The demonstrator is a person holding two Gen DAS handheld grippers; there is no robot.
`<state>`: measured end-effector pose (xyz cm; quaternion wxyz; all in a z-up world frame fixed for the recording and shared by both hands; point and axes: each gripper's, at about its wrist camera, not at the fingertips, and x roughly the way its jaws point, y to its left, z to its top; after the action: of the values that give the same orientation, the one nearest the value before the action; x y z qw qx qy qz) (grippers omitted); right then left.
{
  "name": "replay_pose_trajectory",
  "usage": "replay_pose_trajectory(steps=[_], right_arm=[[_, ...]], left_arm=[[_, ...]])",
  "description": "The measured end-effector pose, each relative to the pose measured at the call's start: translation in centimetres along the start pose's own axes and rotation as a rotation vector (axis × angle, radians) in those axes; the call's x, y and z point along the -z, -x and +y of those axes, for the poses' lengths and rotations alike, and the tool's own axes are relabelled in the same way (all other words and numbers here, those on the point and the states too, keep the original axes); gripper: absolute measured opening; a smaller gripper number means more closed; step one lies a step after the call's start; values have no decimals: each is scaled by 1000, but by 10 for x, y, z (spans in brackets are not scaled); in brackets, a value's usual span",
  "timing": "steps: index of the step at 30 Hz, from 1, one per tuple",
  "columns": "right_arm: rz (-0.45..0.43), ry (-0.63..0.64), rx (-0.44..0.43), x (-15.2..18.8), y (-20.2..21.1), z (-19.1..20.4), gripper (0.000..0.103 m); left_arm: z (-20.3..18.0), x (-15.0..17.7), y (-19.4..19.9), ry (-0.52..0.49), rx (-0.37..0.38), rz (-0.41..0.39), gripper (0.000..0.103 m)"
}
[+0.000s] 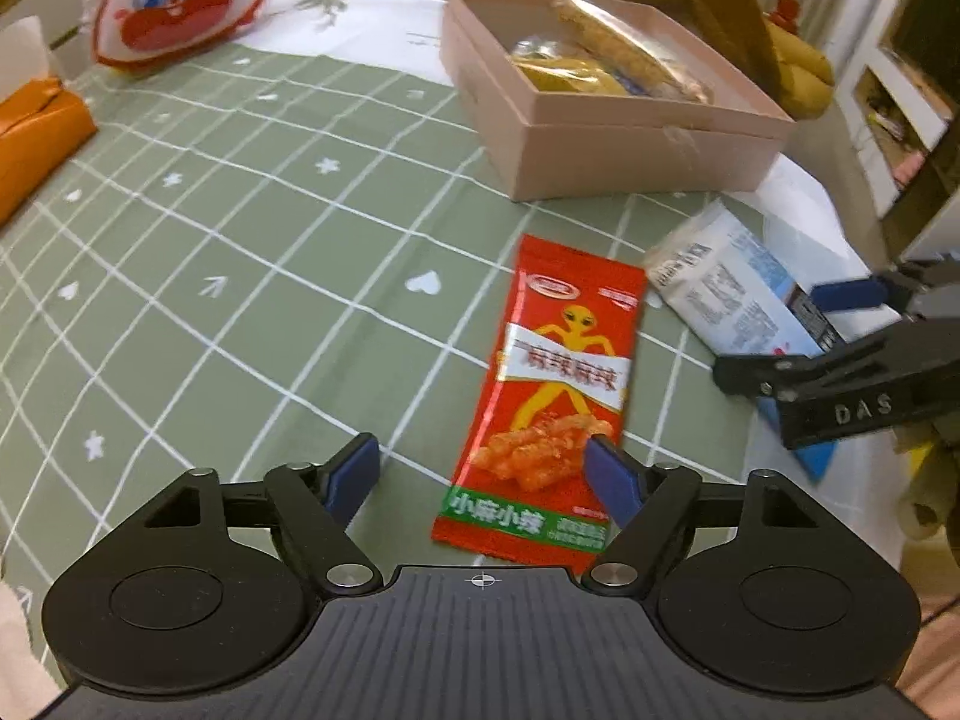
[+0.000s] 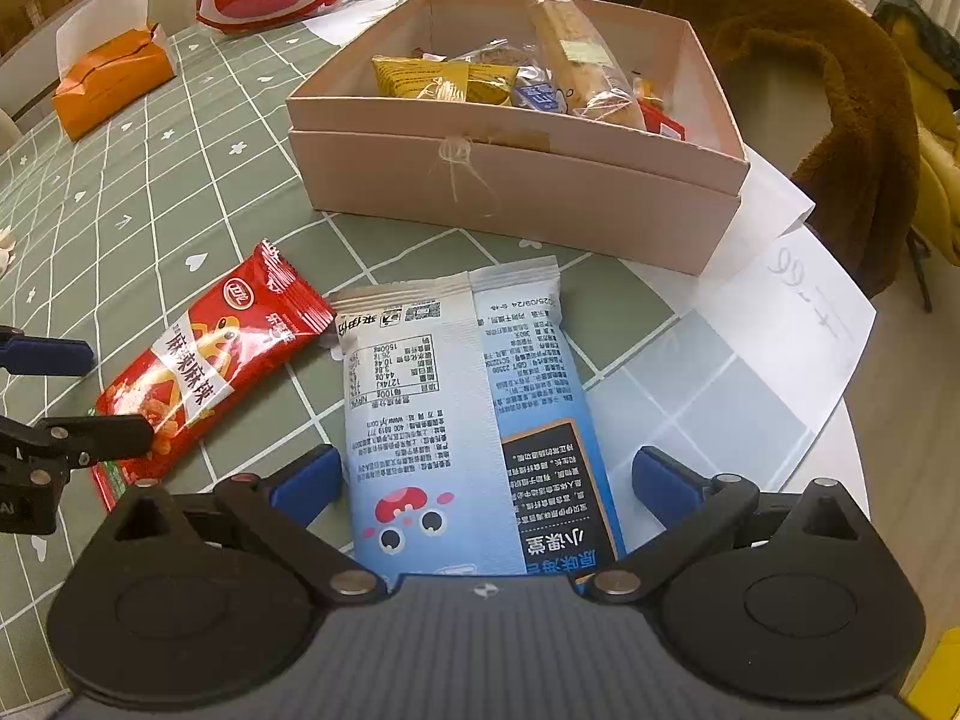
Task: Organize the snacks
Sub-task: 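Grasp the blue-and-white bag with the right tool while the left tool grasps the red spicy-strip packet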
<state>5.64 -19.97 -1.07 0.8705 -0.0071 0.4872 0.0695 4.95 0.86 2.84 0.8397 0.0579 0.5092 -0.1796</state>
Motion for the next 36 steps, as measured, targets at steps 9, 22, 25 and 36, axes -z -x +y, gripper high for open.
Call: replay_pose_trajectory(steps=[9, 22, 25, 36], right_arm=[[14, 19, -10, -1, 0, 0, 103], [-6, 27, 32, -8, 16, 0, 92], [-19, 19, 29, -9, 21, -4, 92], [-4, -6, 16, -3, 23, -9, 92]], left_arm=[[-28, 13, -6, -177, -17, -5, 97], [-35, 13, -7, -65, -74, -22, 97], [-34, 13, -4, -41, -94, -38, 80], [-24, 30, 15, 117, -43, -44, 61]])
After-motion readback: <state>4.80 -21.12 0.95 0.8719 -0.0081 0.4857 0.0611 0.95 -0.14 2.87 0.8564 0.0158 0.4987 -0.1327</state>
